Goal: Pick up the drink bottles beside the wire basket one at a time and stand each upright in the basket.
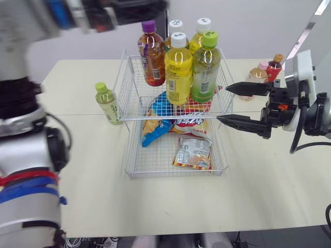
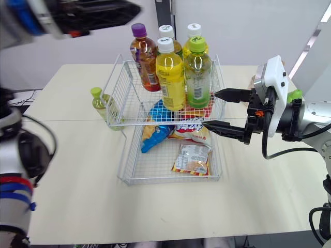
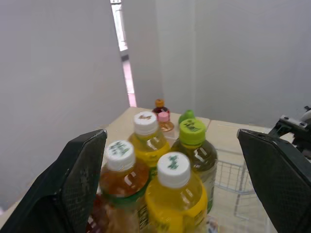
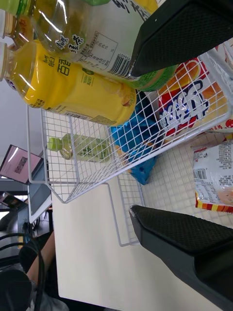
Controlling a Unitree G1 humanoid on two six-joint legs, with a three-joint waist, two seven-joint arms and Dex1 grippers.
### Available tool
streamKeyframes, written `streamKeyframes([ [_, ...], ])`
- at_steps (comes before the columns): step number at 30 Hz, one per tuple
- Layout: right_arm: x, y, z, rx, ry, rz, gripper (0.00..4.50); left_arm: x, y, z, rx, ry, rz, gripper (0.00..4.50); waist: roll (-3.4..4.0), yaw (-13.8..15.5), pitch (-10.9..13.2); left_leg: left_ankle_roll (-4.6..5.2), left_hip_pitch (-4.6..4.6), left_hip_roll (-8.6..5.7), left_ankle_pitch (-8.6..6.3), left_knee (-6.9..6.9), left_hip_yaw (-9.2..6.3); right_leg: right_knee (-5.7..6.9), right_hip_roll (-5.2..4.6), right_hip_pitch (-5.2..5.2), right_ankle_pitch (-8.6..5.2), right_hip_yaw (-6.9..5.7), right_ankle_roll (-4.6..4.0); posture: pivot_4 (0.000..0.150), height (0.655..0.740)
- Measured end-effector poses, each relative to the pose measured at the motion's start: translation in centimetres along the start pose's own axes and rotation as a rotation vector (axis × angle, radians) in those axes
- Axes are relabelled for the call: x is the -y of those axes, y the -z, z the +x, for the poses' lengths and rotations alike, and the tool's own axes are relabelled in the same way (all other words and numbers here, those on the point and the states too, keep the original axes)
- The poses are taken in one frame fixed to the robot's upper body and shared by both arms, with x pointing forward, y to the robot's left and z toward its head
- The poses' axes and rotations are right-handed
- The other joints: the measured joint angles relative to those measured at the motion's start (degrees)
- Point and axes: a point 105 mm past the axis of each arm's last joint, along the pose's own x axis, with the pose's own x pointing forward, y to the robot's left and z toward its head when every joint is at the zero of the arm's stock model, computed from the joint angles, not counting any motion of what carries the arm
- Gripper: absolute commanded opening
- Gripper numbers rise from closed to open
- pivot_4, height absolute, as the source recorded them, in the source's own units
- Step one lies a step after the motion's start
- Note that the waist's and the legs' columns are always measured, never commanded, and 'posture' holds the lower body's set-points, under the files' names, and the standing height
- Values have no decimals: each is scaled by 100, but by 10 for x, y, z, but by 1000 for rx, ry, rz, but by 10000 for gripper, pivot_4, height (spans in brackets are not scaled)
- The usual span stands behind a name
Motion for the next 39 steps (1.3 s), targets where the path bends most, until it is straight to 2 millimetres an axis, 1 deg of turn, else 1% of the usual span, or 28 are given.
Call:
streamKeyframes([
  [3,-4,1,6,-6,-32,-1,45000,-23,19,-24,-53,-155,9,44749,0,28,0,0,0,0,0,4,-1,1,0,3,1,-3,-1,1500,7400],
  [6,-8,-1,11,-1,-65,-9,45000,-43,33,-49,-100,-301,34,44749,-1,43,1,0,-1,-1,0,4,0,-2,-1,2,1,-2,1,1500,7400],
  [8,-11,-4,14,16,-91,-10,45000,-53,45,-71,-148,-395,58,44749,-1,45,1,0,-1,0,0,0,0,-3,-1,1,1,-1,0,1500,7400],
  [12,-15,-7,19,29,-118,-12,45000,-58,62,-96,-168,-470,36,44749,0,57,1,0,-3,0,0,0,-1,-5,-2,0,1,-2,0,1500,7400],
  [14,-16,-7,21,32,-126,-10,45000,-59,76,-112,-190,-514,10,44749,0,62,1,0,-2,0,0,-1,1,-4,-3,-1,1,1,0,1500,7400],
  [15,-16,-7,22,35,-129,-6,45000,-60,88,-122,-208,-540,-14,44749,1,59,0,0,0,2,0,-1,2,-2,-4,-2,1,2,0,1500,7400],
  [16,-16,-6,24,35,-130,-3,45000,-59,97,-129,-216,-555,-28,44749,1,58,0,0,0,4,0,-2,1,-2,-5,-2,2,2,-1,1500,7400],
  [18,-14,-6,25,37,-114,-2,45000,-56,120,-136,-235,-580,-66,44749,2,73,0,0,-1,7,0,0,0,-2,-9,-2,4,0,-4,1500,7400],
  [20,-11,-6,25,35,-104,-5,45000,-50,138,-136,-238,-593,-96,44749,1,106,0,0,-1,7,0,1,0,-4,-12,-1,4,1,-5,1500,7400],
  [22,-10,-7,25,35,-102,-5,45000,-43,149,-127,-215,-605,-115,44749,1,159,0,0,-2,6,0,3,-1,-6,-13,0,5,-2,-5,1500,7400],
  [27,-7,-6,25,15,-79,6,45000,-32,159,-107,-149,-663,-122,44749,-5,198,-3,0,-5,-2,0,4,0,-9,-15,2,6,-1,-4,1500,7400],
  [29,-5,-5,24,9,-73,8,45000,-30,169,-98,-152,-684,-141,44749,-5,190,-3,0,-5,0,0,4,-1,-7,-15,2,6,-3,-5,1500,7400],
  [32,-2,-3,20,-25,-49,0,45000,-29,177,-83,-144,-715,-171,44749,-5,186,-3,0,-5,-1,0,4,0,-6,-11,3,6,-4,-5,1500,7400],
  [35,3,-5,14,-45,-12,-11,45000,-31,180,-68,-135,-729,-184,44749,-5,186,-3,0,-5,-2,0,3,1,-6,-9,3,6,-4,-5,1500,7400],
  [39,6,-8,6,-56,27,-20,45000,-33,183,-57,-142,-731,-183,44749,-5,154,-3,0,-5,-2,0,2,3,-6,-8,2,6,-3,-5,1500,7400],
])
